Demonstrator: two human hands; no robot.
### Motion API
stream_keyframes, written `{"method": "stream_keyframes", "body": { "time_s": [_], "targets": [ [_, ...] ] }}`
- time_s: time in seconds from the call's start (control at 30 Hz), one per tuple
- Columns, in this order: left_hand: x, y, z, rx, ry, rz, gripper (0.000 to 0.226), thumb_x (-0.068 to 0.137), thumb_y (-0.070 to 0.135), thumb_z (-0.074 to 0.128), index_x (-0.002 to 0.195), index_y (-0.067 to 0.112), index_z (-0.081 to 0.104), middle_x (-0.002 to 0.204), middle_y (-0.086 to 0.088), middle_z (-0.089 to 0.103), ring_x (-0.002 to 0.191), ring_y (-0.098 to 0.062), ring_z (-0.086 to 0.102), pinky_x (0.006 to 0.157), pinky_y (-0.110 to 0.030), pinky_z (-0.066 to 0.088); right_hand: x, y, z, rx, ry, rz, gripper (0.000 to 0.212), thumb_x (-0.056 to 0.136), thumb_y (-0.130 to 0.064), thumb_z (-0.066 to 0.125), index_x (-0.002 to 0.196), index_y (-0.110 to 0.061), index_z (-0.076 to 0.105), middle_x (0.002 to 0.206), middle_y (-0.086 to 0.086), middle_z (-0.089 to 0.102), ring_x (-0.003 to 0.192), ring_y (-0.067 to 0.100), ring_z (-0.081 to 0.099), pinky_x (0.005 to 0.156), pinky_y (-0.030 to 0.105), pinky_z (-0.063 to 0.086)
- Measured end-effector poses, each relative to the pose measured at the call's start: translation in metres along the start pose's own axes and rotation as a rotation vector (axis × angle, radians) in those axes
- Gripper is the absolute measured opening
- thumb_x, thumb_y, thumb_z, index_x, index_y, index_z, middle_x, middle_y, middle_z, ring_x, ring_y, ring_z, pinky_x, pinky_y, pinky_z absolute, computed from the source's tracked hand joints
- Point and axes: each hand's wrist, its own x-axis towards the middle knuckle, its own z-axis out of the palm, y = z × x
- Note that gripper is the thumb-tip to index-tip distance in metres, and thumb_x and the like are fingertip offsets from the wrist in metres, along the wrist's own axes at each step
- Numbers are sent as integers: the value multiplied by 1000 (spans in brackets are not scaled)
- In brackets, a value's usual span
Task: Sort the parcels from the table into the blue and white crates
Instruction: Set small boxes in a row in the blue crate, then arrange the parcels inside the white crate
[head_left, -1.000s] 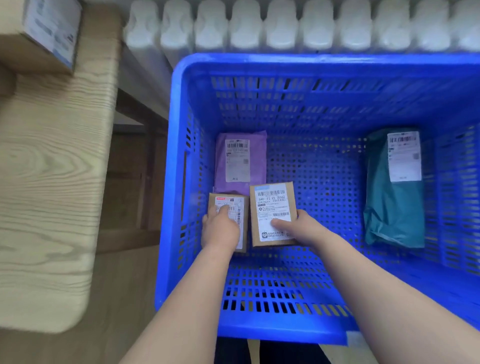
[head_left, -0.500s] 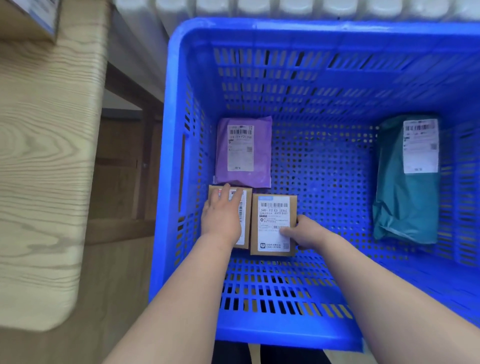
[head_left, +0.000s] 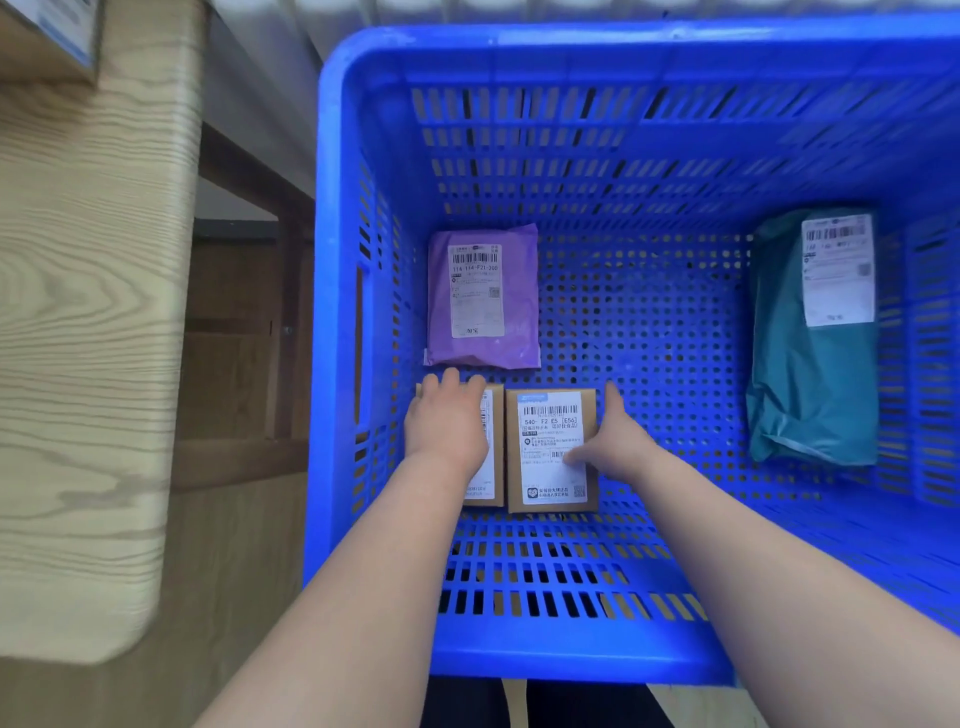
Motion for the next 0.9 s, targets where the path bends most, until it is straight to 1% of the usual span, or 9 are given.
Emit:
{"method": "stream_keyframes", "body": {
  "time_s": [0.07, 0.2, 0.27, 0.43, 0.6, 0.7, 0.8, 0.83, 0.9],
  "targets": [
    [1, -2, 1, 11, -6, 15, 64, 86, 3, 51, 146, 21, 35, 140, -6, 39, 127, -28, 36, 99, -35, 38, -5, -5, -1, -132, 89, -106, 121, 77, -8, 77, 157, -34, -10, 126, 5, 45, 95, 26, 61, 72, 35, 50],
    [-1, -2, 2, -17, -2, 41, 65, 84, 0, 51, 144, 21, 37, 138, -6, 39, 126, -27, 34, 92, -34, 40, -6, -13, 2, -281, 76, -140, 94, 79, -13, 73, 153, -34, 19, 138, 11, 38, 89, 27, 55, 73, 31, 45],
    [-1, -2, 2, -51, -10, 36, 65, 84, -1, 51, 144, 21, 37, 137, -5, 39, 127, -26, 34, 89, -34, 40, -5, -13, 3, -275, 79, -125, 87, 79, -14, 74, 149, -32, 25, 136, 12, 38, 89, 27, 55, 73, 31, 44],
    [-1, -5, 6, -68, -47, 34, 71, 84, -3, 52, 147, 23, 33, 143, -5, 34, 132, -26, 29, 87, -35, 45, -3, -11, 4, -281, 86, -128, 97, 81, -15, 73, 156, -30, 14, 143, 13, 35, 93, 27, 55, 74, 33, 45],
    [-1, -1, 6, -72, -92, 28, 74, 84, -3, 52, 149, 23, 27, 150, -4, 27, 138, -27, 21, 84, -35, 49, -7, -12, 4, -331, 90, -128, 104, 84, -22, 73, 158, -29, 0, 139, 14, 42, 108, 31, 59, 86, 40, 50],
    [-2, 0, 1, -89, -144, 13, 72, 87, -2, 47, 152, 21, 26, 156, -5, 22, 144, -27, 15, 94, -41, 48, -11, -12, 3, -393, 106, -107, 104, 85, -29, 72, 157, -28, -3, 137, 13, 45, 112, 33, 58, 88, 41, 49],
    [-8, 0, -9, -67, -209, 6, 73, 92, 1, 44, 158, 20, 19, 165, -7, 7, 150, -26, 7, 112, -41, 33, -21, -15, 1, -370, 147, -94, 101, 88, -29, 69, 158, -24, -3, 137, 14, 46, 114, 33, 57, 85, 41, 49],
    [-13, 0, -14, -57, -228, 6, 74, 93, 1, 43, 158, 20, 16, 166, -7, 4, 151, -26, 5, 114, -41, 31, -26, -17, 0, -361, 154, -90, 95, 90, -27, 67, 158, -22, 1, 138, 15, 46, 115, 33, 57, 82, 39, 48],
    [-22, 2, -22, -41, -252, 6, 75, 93, 1, 44, 159, 19, 14, 166, -7, 1, 152, -26, 6, 113, -42, 31, -36, -18, -1, -355, 147, -81, 75, 91, -25, 63, 152, -20, 21, 136, 14, 49, 113, 32, 57, 78, 35, 45]
  ]
}}
